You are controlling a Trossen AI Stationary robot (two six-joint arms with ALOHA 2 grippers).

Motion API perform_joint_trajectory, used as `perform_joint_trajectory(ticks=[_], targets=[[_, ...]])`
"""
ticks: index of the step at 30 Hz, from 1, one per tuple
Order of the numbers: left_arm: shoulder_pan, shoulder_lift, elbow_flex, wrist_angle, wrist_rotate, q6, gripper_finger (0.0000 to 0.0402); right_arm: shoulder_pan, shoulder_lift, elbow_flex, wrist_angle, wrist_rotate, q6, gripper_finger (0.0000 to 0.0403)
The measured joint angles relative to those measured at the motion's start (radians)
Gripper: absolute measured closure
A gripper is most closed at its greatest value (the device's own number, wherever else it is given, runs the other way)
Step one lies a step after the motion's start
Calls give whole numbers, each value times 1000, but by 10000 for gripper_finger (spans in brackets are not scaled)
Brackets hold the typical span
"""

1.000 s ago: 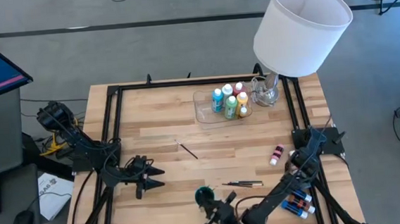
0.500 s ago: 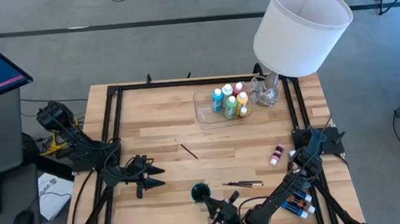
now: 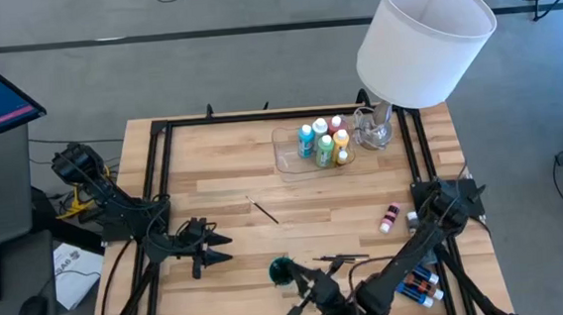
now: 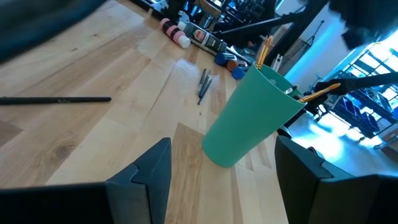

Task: Pick & Place Paint Supplies
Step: Put the silver paintbrush into the green cup

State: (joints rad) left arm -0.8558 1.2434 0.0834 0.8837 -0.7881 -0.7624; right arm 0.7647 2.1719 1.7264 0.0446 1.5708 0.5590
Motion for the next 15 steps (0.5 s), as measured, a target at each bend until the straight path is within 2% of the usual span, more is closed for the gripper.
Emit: perform_joint_trajectory(ticks=[5, 8, 10, 13, 15], targets=[[1, 0, 0, 0, -1, 2, 215, -39, -85, 0, 28, -4, -161, 403], [13, 0, 0, 0, -2, 5, 215, -65, -114, 0, 129, -75, -317, 403], [21, 0, 0, 0, -2, 6, 215, -90, -126, 0, 283, -219, -489, 403], [26, 0, 0, 0, -6, 7, 215, -122, -132, 0, 626, -521, -771, 403], [27, 0, 0, 0, -6, 7, 215, -137, -133, 0, 814, -633, -893, 403]])
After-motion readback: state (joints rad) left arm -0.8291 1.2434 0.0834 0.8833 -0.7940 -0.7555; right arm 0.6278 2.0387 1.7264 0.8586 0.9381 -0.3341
